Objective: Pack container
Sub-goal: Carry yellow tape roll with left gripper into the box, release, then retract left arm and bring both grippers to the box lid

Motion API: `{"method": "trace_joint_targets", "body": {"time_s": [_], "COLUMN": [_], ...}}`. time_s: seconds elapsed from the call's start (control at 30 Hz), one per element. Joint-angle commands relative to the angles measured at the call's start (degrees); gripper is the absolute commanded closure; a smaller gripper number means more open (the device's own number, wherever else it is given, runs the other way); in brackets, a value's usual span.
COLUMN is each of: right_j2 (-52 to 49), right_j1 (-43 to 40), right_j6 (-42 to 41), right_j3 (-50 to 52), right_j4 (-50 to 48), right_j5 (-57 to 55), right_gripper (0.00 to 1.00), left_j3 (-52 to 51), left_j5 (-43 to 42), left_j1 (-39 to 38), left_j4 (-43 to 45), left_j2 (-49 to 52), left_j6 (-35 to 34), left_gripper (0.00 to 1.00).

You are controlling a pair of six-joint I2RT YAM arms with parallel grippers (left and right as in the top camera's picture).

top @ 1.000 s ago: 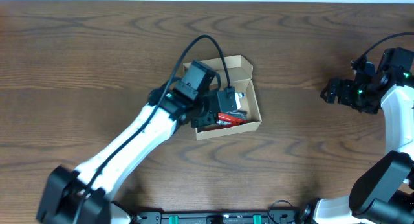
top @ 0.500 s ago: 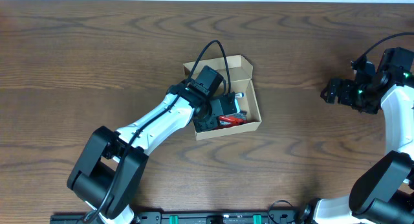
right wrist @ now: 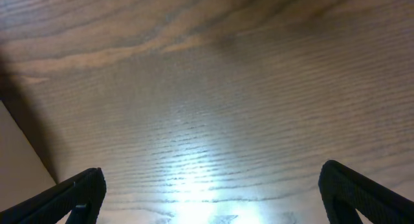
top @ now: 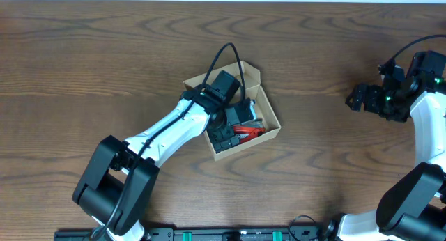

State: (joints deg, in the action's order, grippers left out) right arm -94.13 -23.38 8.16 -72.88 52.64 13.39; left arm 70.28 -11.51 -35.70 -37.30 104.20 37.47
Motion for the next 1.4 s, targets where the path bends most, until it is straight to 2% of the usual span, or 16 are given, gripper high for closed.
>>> {"method": "trace_joint_targets", "body": {"time_s": [0.0, 0.13, 0.27, 0.33, 0.4, 0.43, 0.47, 0.5, 0.63, 0.73, 0.8, 0.87, 0.93, 1.0, 1.1, 1.37], "right_j2": [0.0, 0.0, 0.1, 0.1, 0.1, 0.1, 0.1, 0.1, 0.1, 0.0, -0.2, -0.9, -1.8, -2.7, -4.4, -12.2], "right_j1": [0.8, 0.8, 0.9, 1.3, 2.1, 2.5, 2.9, 3.4, 4.9, 5.3, 5.4, 5.5, 5.7, 6.0, 6.5, 7.8], "right_j6": [0.9, 0.9, 0.9, 1.2, 1.0, 0.7, 0.2, 0.0, 0.0, -3.0, -5.4, -7.7, -10.0, -13.0, -15.3, -14.7], "right_j3": [0.0, -0.6, -1.5, -2.5, -4.0, -4.9, -5.8, -6.8, -10.4, -11.0, -11.0, -11.0, -11.0, -11.0, -11.0, -11.0], "right_j4": [-0.7, -2.1, -4.0, -4.0, -4.0, -3.7, -3.5, -3.2, -2.0, -2.4, -2.4, -2.3, -2.3, -2.3, -2.5, -3.1], "right_j5": [1.7, 8.8, 13.9, 13.4, 9.5, 7.2, 5.0, 3.1, -0.5, -1.9, -3.2, -5.3, -7.1, -9.3, -9.4, 5.9], "right_gripper": [0.01, 0.01, 0.02, 0.2, 0.54, 0.75, 0.89, 0.99, 0.99, 0.99, 0.98, 0.99, 0.98, 0.98, 0.99, 0.99], "left_j3": [6.9, 16.1, 25.1, 28.8, 31.4, 32.1, 32.2, 32.2, 32.2, 32.1, 31.6, 30.6, 29.0, 27.1, 23.2, 6.5], "left_j5": [5.5, 10.8, 12.4, 12.6, 12.6, 12.6, 12.6, 12.5, 11.3, 5.4, 0.0, -8.3, -18.2, -24.9, -26.3, -31.1], "left_j1": [0.1, 0.2, 1.8, 3.8, 6.9, 9.0, 11.0, 13.2, 23.6, 31.1, 34.6, 38.0, 39.5, 40.0, 40.0, 41.1], "left_j4": [-2.9, -10.3, -18.6, -22.9, -26.0, -27.1, -27.6, -28.1, -30.6, -32.8, -32.7, -30.9, -27.7, -24.6, -20.7, -9.0], "left_j2": [-2.5, -4.7, -5.9, -6.4, -7.1, -7.7, -8.4, -9.0, -10.4, -10.5, -10.5, -10.5, -10.5, -10.5, -10.5, -10.5], "left_j6": [-4.9, -9.4, -14.6, -18.5, -22.6, -24.9, -27.0, -29.3, -40.1, -45.6, -47.3, -44.7, -37.6, -34.3, -35.5, -38.4], "left_gripper": [0.05, 0.05, 0.05, 0.05, 0.05, 0.0, 0.07, 0.1, 0.35, 0.73, 0.94, 0.94, 0.94, 0.94, 0.94, 0.94]}}
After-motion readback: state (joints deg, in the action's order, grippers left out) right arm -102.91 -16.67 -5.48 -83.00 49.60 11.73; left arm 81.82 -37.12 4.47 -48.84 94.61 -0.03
